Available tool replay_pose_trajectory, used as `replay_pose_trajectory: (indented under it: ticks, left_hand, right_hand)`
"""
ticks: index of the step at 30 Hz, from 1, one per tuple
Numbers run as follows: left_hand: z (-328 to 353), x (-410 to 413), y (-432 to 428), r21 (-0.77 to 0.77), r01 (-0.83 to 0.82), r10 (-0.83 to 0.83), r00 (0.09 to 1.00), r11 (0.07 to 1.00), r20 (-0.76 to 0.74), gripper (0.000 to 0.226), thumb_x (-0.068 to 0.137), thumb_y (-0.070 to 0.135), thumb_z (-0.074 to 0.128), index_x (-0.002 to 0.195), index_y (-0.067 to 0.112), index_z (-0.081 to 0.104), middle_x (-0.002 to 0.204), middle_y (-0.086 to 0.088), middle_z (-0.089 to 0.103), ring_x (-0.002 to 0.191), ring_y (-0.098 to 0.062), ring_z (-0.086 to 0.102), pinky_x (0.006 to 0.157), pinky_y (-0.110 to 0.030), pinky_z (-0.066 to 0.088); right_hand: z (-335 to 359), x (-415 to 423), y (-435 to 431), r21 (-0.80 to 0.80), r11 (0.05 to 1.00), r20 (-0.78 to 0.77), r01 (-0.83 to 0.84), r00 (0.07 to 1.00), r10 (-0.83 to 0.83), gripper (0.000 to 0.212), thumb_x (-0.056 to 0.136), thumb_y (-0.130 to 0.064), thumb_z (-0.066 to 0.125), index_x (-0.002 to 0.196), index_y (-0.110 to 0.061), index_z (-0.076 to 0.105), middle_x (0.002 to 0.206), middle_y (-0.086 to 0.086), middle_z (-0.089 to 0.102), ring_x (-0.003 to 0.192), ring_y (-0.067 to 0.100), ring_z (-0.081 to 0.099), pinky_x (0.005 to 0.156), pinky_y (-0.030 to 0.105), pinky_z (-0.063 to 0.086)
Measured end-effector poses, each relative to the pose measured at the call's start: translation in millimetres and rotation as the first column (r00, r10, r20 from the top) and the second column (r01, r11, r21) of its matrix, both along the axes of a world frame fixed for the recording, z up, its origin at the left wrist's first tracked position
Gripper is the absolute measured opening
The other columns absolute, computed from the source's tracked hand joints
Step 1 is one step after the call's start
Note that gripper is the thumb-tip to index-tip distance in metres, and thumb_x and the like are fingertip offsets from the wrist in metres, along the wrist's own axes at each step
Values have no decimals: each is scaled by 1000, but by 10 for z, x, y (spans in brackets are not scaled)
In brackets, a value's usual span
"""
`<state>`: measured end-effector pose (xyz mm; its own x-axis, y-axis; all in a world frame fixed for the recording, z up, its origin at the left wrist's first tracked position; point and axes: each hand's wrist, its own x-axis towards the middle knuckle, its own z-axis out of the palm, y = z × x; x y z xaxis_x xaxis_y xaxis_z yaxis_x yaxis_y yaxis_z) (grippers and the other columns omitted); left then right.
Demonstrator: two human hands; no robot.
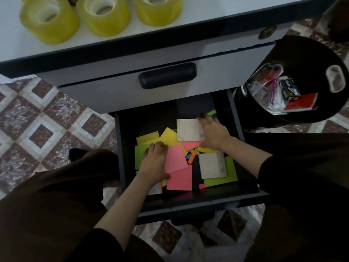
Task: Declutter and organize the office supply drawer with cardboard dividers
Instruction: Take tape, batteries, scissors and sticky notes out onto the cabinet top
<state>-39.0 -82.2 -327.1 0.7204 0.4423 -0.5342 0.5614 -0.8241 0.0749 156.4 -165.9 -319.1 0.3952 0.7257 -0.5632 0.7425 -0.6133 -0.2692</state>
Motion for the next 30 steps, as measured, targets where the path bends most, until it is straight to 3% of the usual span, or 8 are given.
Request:
replay_pose_trajectory:
  ticks: [3, 9, 12, 16, 22, 30]
  left_hand:
    - [-19, -29, -38, 7, -23, 22, 999, 1000, 30, 99, 67, 46, 77, 143, 12, 23, 141, -5, 26, 129, -22, 25, 107, -35, 29]
    - [1, -39, -39, -3, -42, 43, 997, 999, 62, 86, 71, 46, 73, 138, 12, 31, 138, -5, 30, 127, -21, 29, 103, -34, 32]
    - [41, -71, -41, -54, -98, 103, 990, 994, 94, 83, 68, 42, 74, 134, 11, 34, 135, -6, 35, 124, -22, 32, 100, -31, 35]
    - [182, -116, -2, -157, -234, 256, 956, 960, 142, 82, 64, 40, 76, 129, 8, 37, 126, -9, 43, 117, -24, 40, 91, -30, 39]
    - [553, -160, 34, -199, -305, 353, 891, 931, 286, 81, 66, 37, 77, 129, 4, 39, 123, -9, 47, 117, -24, 42, 94, -26, 33]
    - [1260, -339, -1, -212, -302, 368, 803, 929, 469, 80, 67, 29, 81, 131, 0, 41, 126, -14, 44, 120, -26, 40, 92, -26, 33]
  right_hand:
    - [-6, 2, 39, 4, 999, 7, -47, 999, 47, 97, 76, -33, 72, 148, -10, 12, 150, 11, 22, 136, 30, 23, 106, 46, 36]
    - [-8, -71, 81, -150, 952, 266, -266, 917, 298, 82, 81, -34, 66, 142, -1, 23, 139, 17, 32, 128, 32, 32, 107, 51, 31]
    - [17, -80, 68, -127, 959, 221, -253, 935, 276, 81, 76, -40, 70, 135, -1, 32, 133, 17, 36, 124, 30, 37, 103, 44, 35]
    - [155, -103, 12, -46, 993, 82, -106, 991, 110, 87, 67, -41, 78, 132, -3, 35, 129, 14, 37, 118, 27, 43, 92, 38, 47]
    - [554, -105, -97, 80, 997, 33, -6, 999, 3, 92, 63, -48, 80, 130, -1, 38, 127, 13, 39, 112, 27, 49, 93, 33, 43]
    - [1212, -199, -349, 278, 959, -96, 45, 995, -19, 69, 62, -27, 82, 116, -1, 48, 112, 9, 44, 106, 23, 45, 84, 28, 42]
